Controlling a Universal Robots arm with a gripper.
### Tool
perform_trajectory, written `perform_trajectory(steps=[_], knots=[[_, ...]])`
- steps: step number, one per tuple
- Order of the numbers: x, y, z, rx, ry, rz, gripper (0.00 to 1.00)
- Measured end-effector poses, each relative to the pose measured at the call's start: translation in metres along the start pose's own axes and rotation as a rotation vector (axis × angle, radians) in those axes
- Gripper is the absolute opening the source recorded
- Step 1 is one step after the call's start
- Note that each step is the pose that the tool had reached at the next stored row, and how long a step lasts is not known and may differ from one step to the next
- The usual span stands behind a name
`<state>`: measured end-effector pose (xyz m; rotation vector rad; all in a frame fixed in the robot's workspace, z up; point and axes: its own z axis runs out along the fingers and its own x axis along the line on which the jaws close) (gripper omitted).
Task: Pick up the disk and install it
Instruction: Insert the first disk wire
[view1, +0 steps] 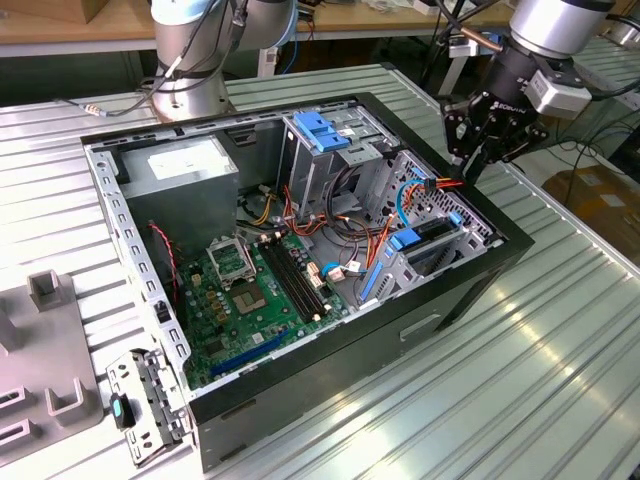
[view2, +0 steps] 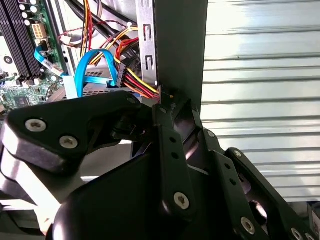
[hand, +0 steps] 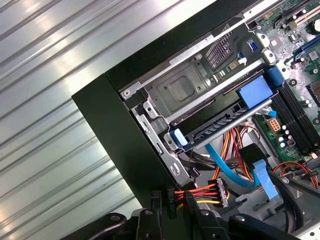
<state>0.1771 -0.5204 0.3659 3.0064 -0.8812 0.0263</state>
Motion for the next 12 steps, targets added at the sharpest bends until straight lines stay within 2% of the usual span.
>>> perform_trajectory(steps=[1, 3, 5, 8, 12], knots=[[0.0000, 0.0000, 0.0000, 0.0000, 0.0001, 0.000, 0.30], [0.0000, 0.0000, -0.0001, -0.0001, 0.0002, 0.000, 0.17], [0.0001, 0.0001, -0.0011, 0.0000, 0.0001, 0.000, 0.17], [0.0001, 0.0001, -0.0066, 0.0001, 0.0000, 0.002, 0.17], [0.0001, 0.0001, -0.0069, -0.0009, 0.0002, 0.037, 0.17]])
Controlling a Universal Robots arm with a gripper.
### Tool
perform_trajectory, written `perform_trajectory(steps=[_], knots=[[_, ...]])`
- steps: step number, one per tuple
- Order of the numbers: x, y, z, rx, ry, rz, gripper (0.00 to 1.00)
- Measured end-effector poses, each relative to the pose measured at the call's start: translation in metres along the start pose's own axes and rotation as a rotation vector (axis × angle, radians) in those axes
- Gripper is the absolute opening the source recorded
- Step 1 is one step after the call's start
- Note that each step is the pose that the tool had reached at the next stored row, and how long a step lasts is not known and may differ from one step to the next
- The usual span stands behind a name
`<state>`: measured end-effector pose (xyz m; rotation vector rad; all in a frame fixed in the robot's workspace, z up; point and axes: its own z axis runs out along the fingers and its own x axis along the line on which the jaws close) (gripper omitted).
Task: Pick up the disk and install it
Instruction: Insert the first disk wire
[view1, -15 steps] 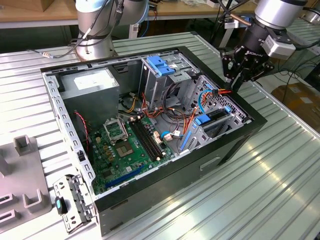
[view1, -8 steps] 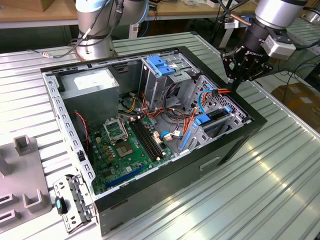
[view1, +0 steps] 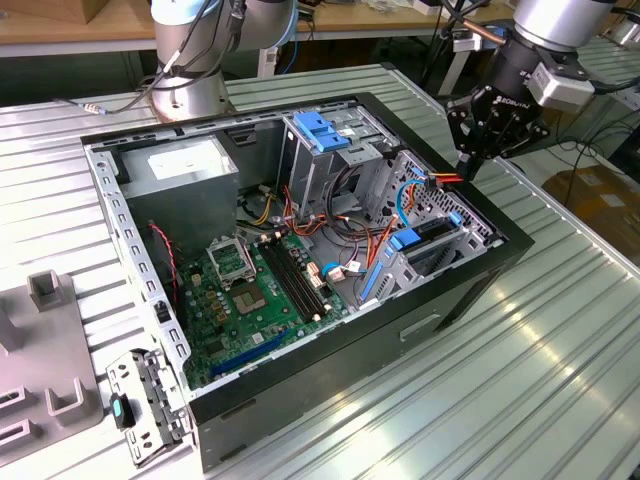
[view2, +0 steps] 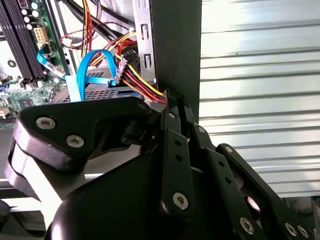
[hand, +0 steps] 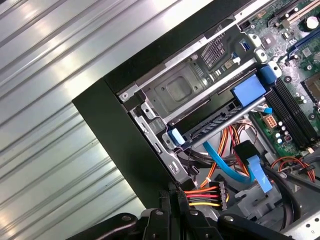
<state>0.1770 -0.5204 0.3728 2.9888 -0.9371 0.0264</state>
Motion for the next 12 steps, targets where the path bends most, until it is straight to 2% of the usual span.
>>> perform_trajectory(steps=[4, 11, 12], knots=[[-0.0002, 0.0002, 0.0000, -0.0009, 0.0006, 0.000, 0.17], [-0.0090, 0.0062, 0.0005, -0.0011, 0.0005, 0.010, 0.17], [-0.0091, 0.0064, 0.0006, -0.0013, 0.0005, 0.022, 0.17]])
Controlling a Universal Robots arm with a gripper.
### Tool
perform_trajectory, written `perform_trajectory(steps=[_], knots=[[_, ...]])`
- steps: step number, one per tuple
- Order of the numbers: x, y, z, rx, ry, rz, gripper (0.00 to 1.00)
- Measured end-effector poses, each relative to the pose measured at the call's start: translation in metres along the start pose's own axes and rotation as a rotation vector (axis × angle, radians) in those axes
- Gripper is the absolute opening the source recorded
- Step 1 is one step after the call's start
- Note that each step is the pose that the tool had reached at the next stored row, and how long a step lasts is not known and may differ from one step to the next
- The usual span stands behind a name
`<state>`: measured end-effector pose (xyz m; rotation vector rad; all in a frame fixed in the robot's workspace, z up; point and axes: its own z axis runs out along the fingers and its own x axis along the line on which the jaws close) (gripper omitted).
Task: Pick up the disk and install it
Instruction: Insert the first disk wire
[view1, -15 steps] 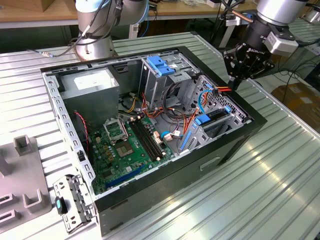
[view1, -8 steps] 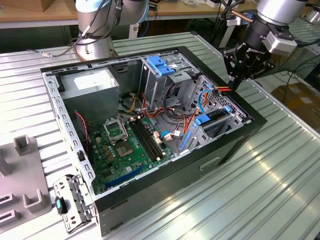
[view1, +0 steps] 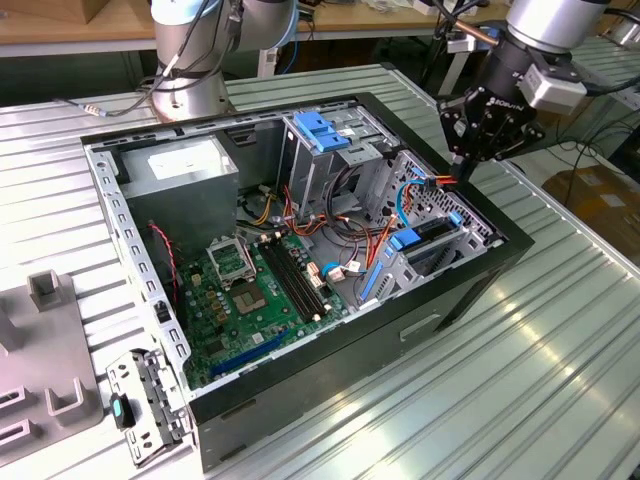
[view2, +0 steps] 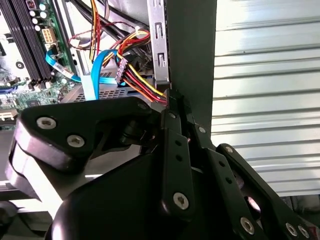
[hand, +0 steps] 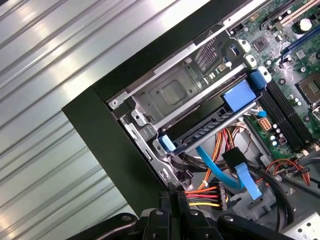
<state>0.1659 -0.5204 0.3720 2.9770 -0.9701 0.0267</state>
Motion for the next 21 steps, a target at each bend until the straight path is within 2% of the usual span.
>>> perform_trajectory(steps=[4, 13, 21], knots=[[-0.0003, 0.0001, 0.0001, -0.0012, -0.0003, 0.061, 0.17], [-0.0074, 0.0054, 0.0010, -0.0016, -0.0005, 0.088, 0.17], [-0.0097, 0.0069, 0.0021, -0.0029, -0.0007, 0.149, 0.17]])
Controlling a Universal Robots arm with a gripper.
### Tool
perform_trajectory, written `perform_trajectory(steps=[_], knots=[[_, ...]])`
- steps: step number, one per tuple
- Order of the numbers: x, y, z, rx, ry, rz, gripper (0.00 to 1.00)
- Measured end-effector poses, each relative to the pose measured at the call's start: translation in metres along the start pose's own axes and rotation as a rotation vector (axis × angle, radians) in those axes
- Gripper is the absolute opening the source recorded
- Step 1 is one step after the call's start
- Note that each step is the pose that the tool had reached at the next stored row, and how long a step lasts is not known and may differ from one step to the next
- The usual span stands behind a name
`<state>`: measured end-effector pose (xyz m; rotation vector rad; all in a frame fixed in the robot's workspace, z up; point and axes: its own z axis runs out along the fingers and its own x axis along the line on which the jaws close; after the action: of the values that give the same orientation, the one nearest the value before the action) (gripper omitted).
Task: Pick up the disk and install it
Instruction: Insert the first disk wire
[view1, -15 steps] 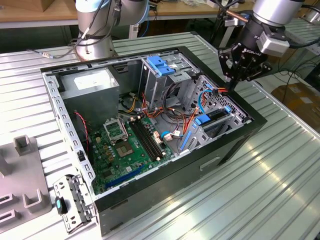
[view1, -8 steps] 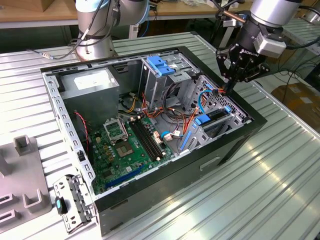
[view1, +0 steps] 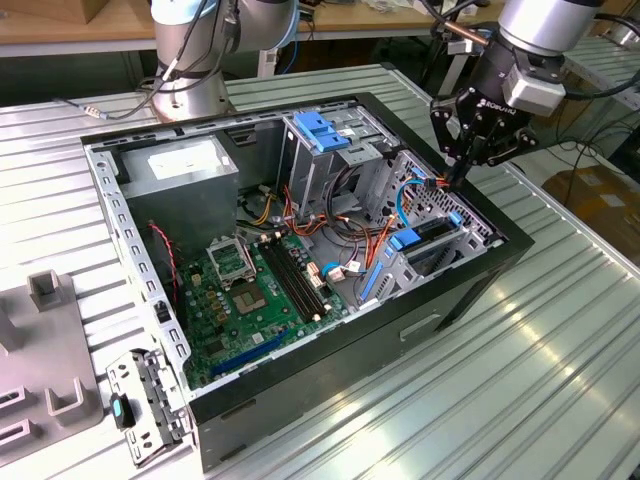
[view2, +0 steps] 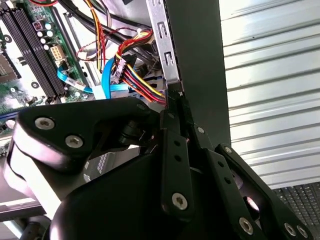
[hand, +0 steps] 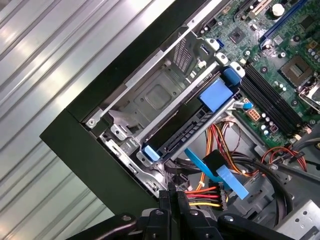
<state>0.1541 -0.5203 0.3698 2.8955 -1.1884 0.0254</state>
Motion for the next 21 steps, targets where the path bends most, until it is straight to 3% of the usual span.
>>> perform_trajectory(steps=[6, 16, 21], knots=[[-0.0075, 0.0075, 0.0004, 0.0000, -0.0001, 0.005, 0.17], [-0.0095, 0.0094, 0.0017, -0.0026, -0.0006, 0.131, 0.17], [-0.0076, 0.0076, 0.0019, -0.0041, 0.0006, 0.147, 0.17]])
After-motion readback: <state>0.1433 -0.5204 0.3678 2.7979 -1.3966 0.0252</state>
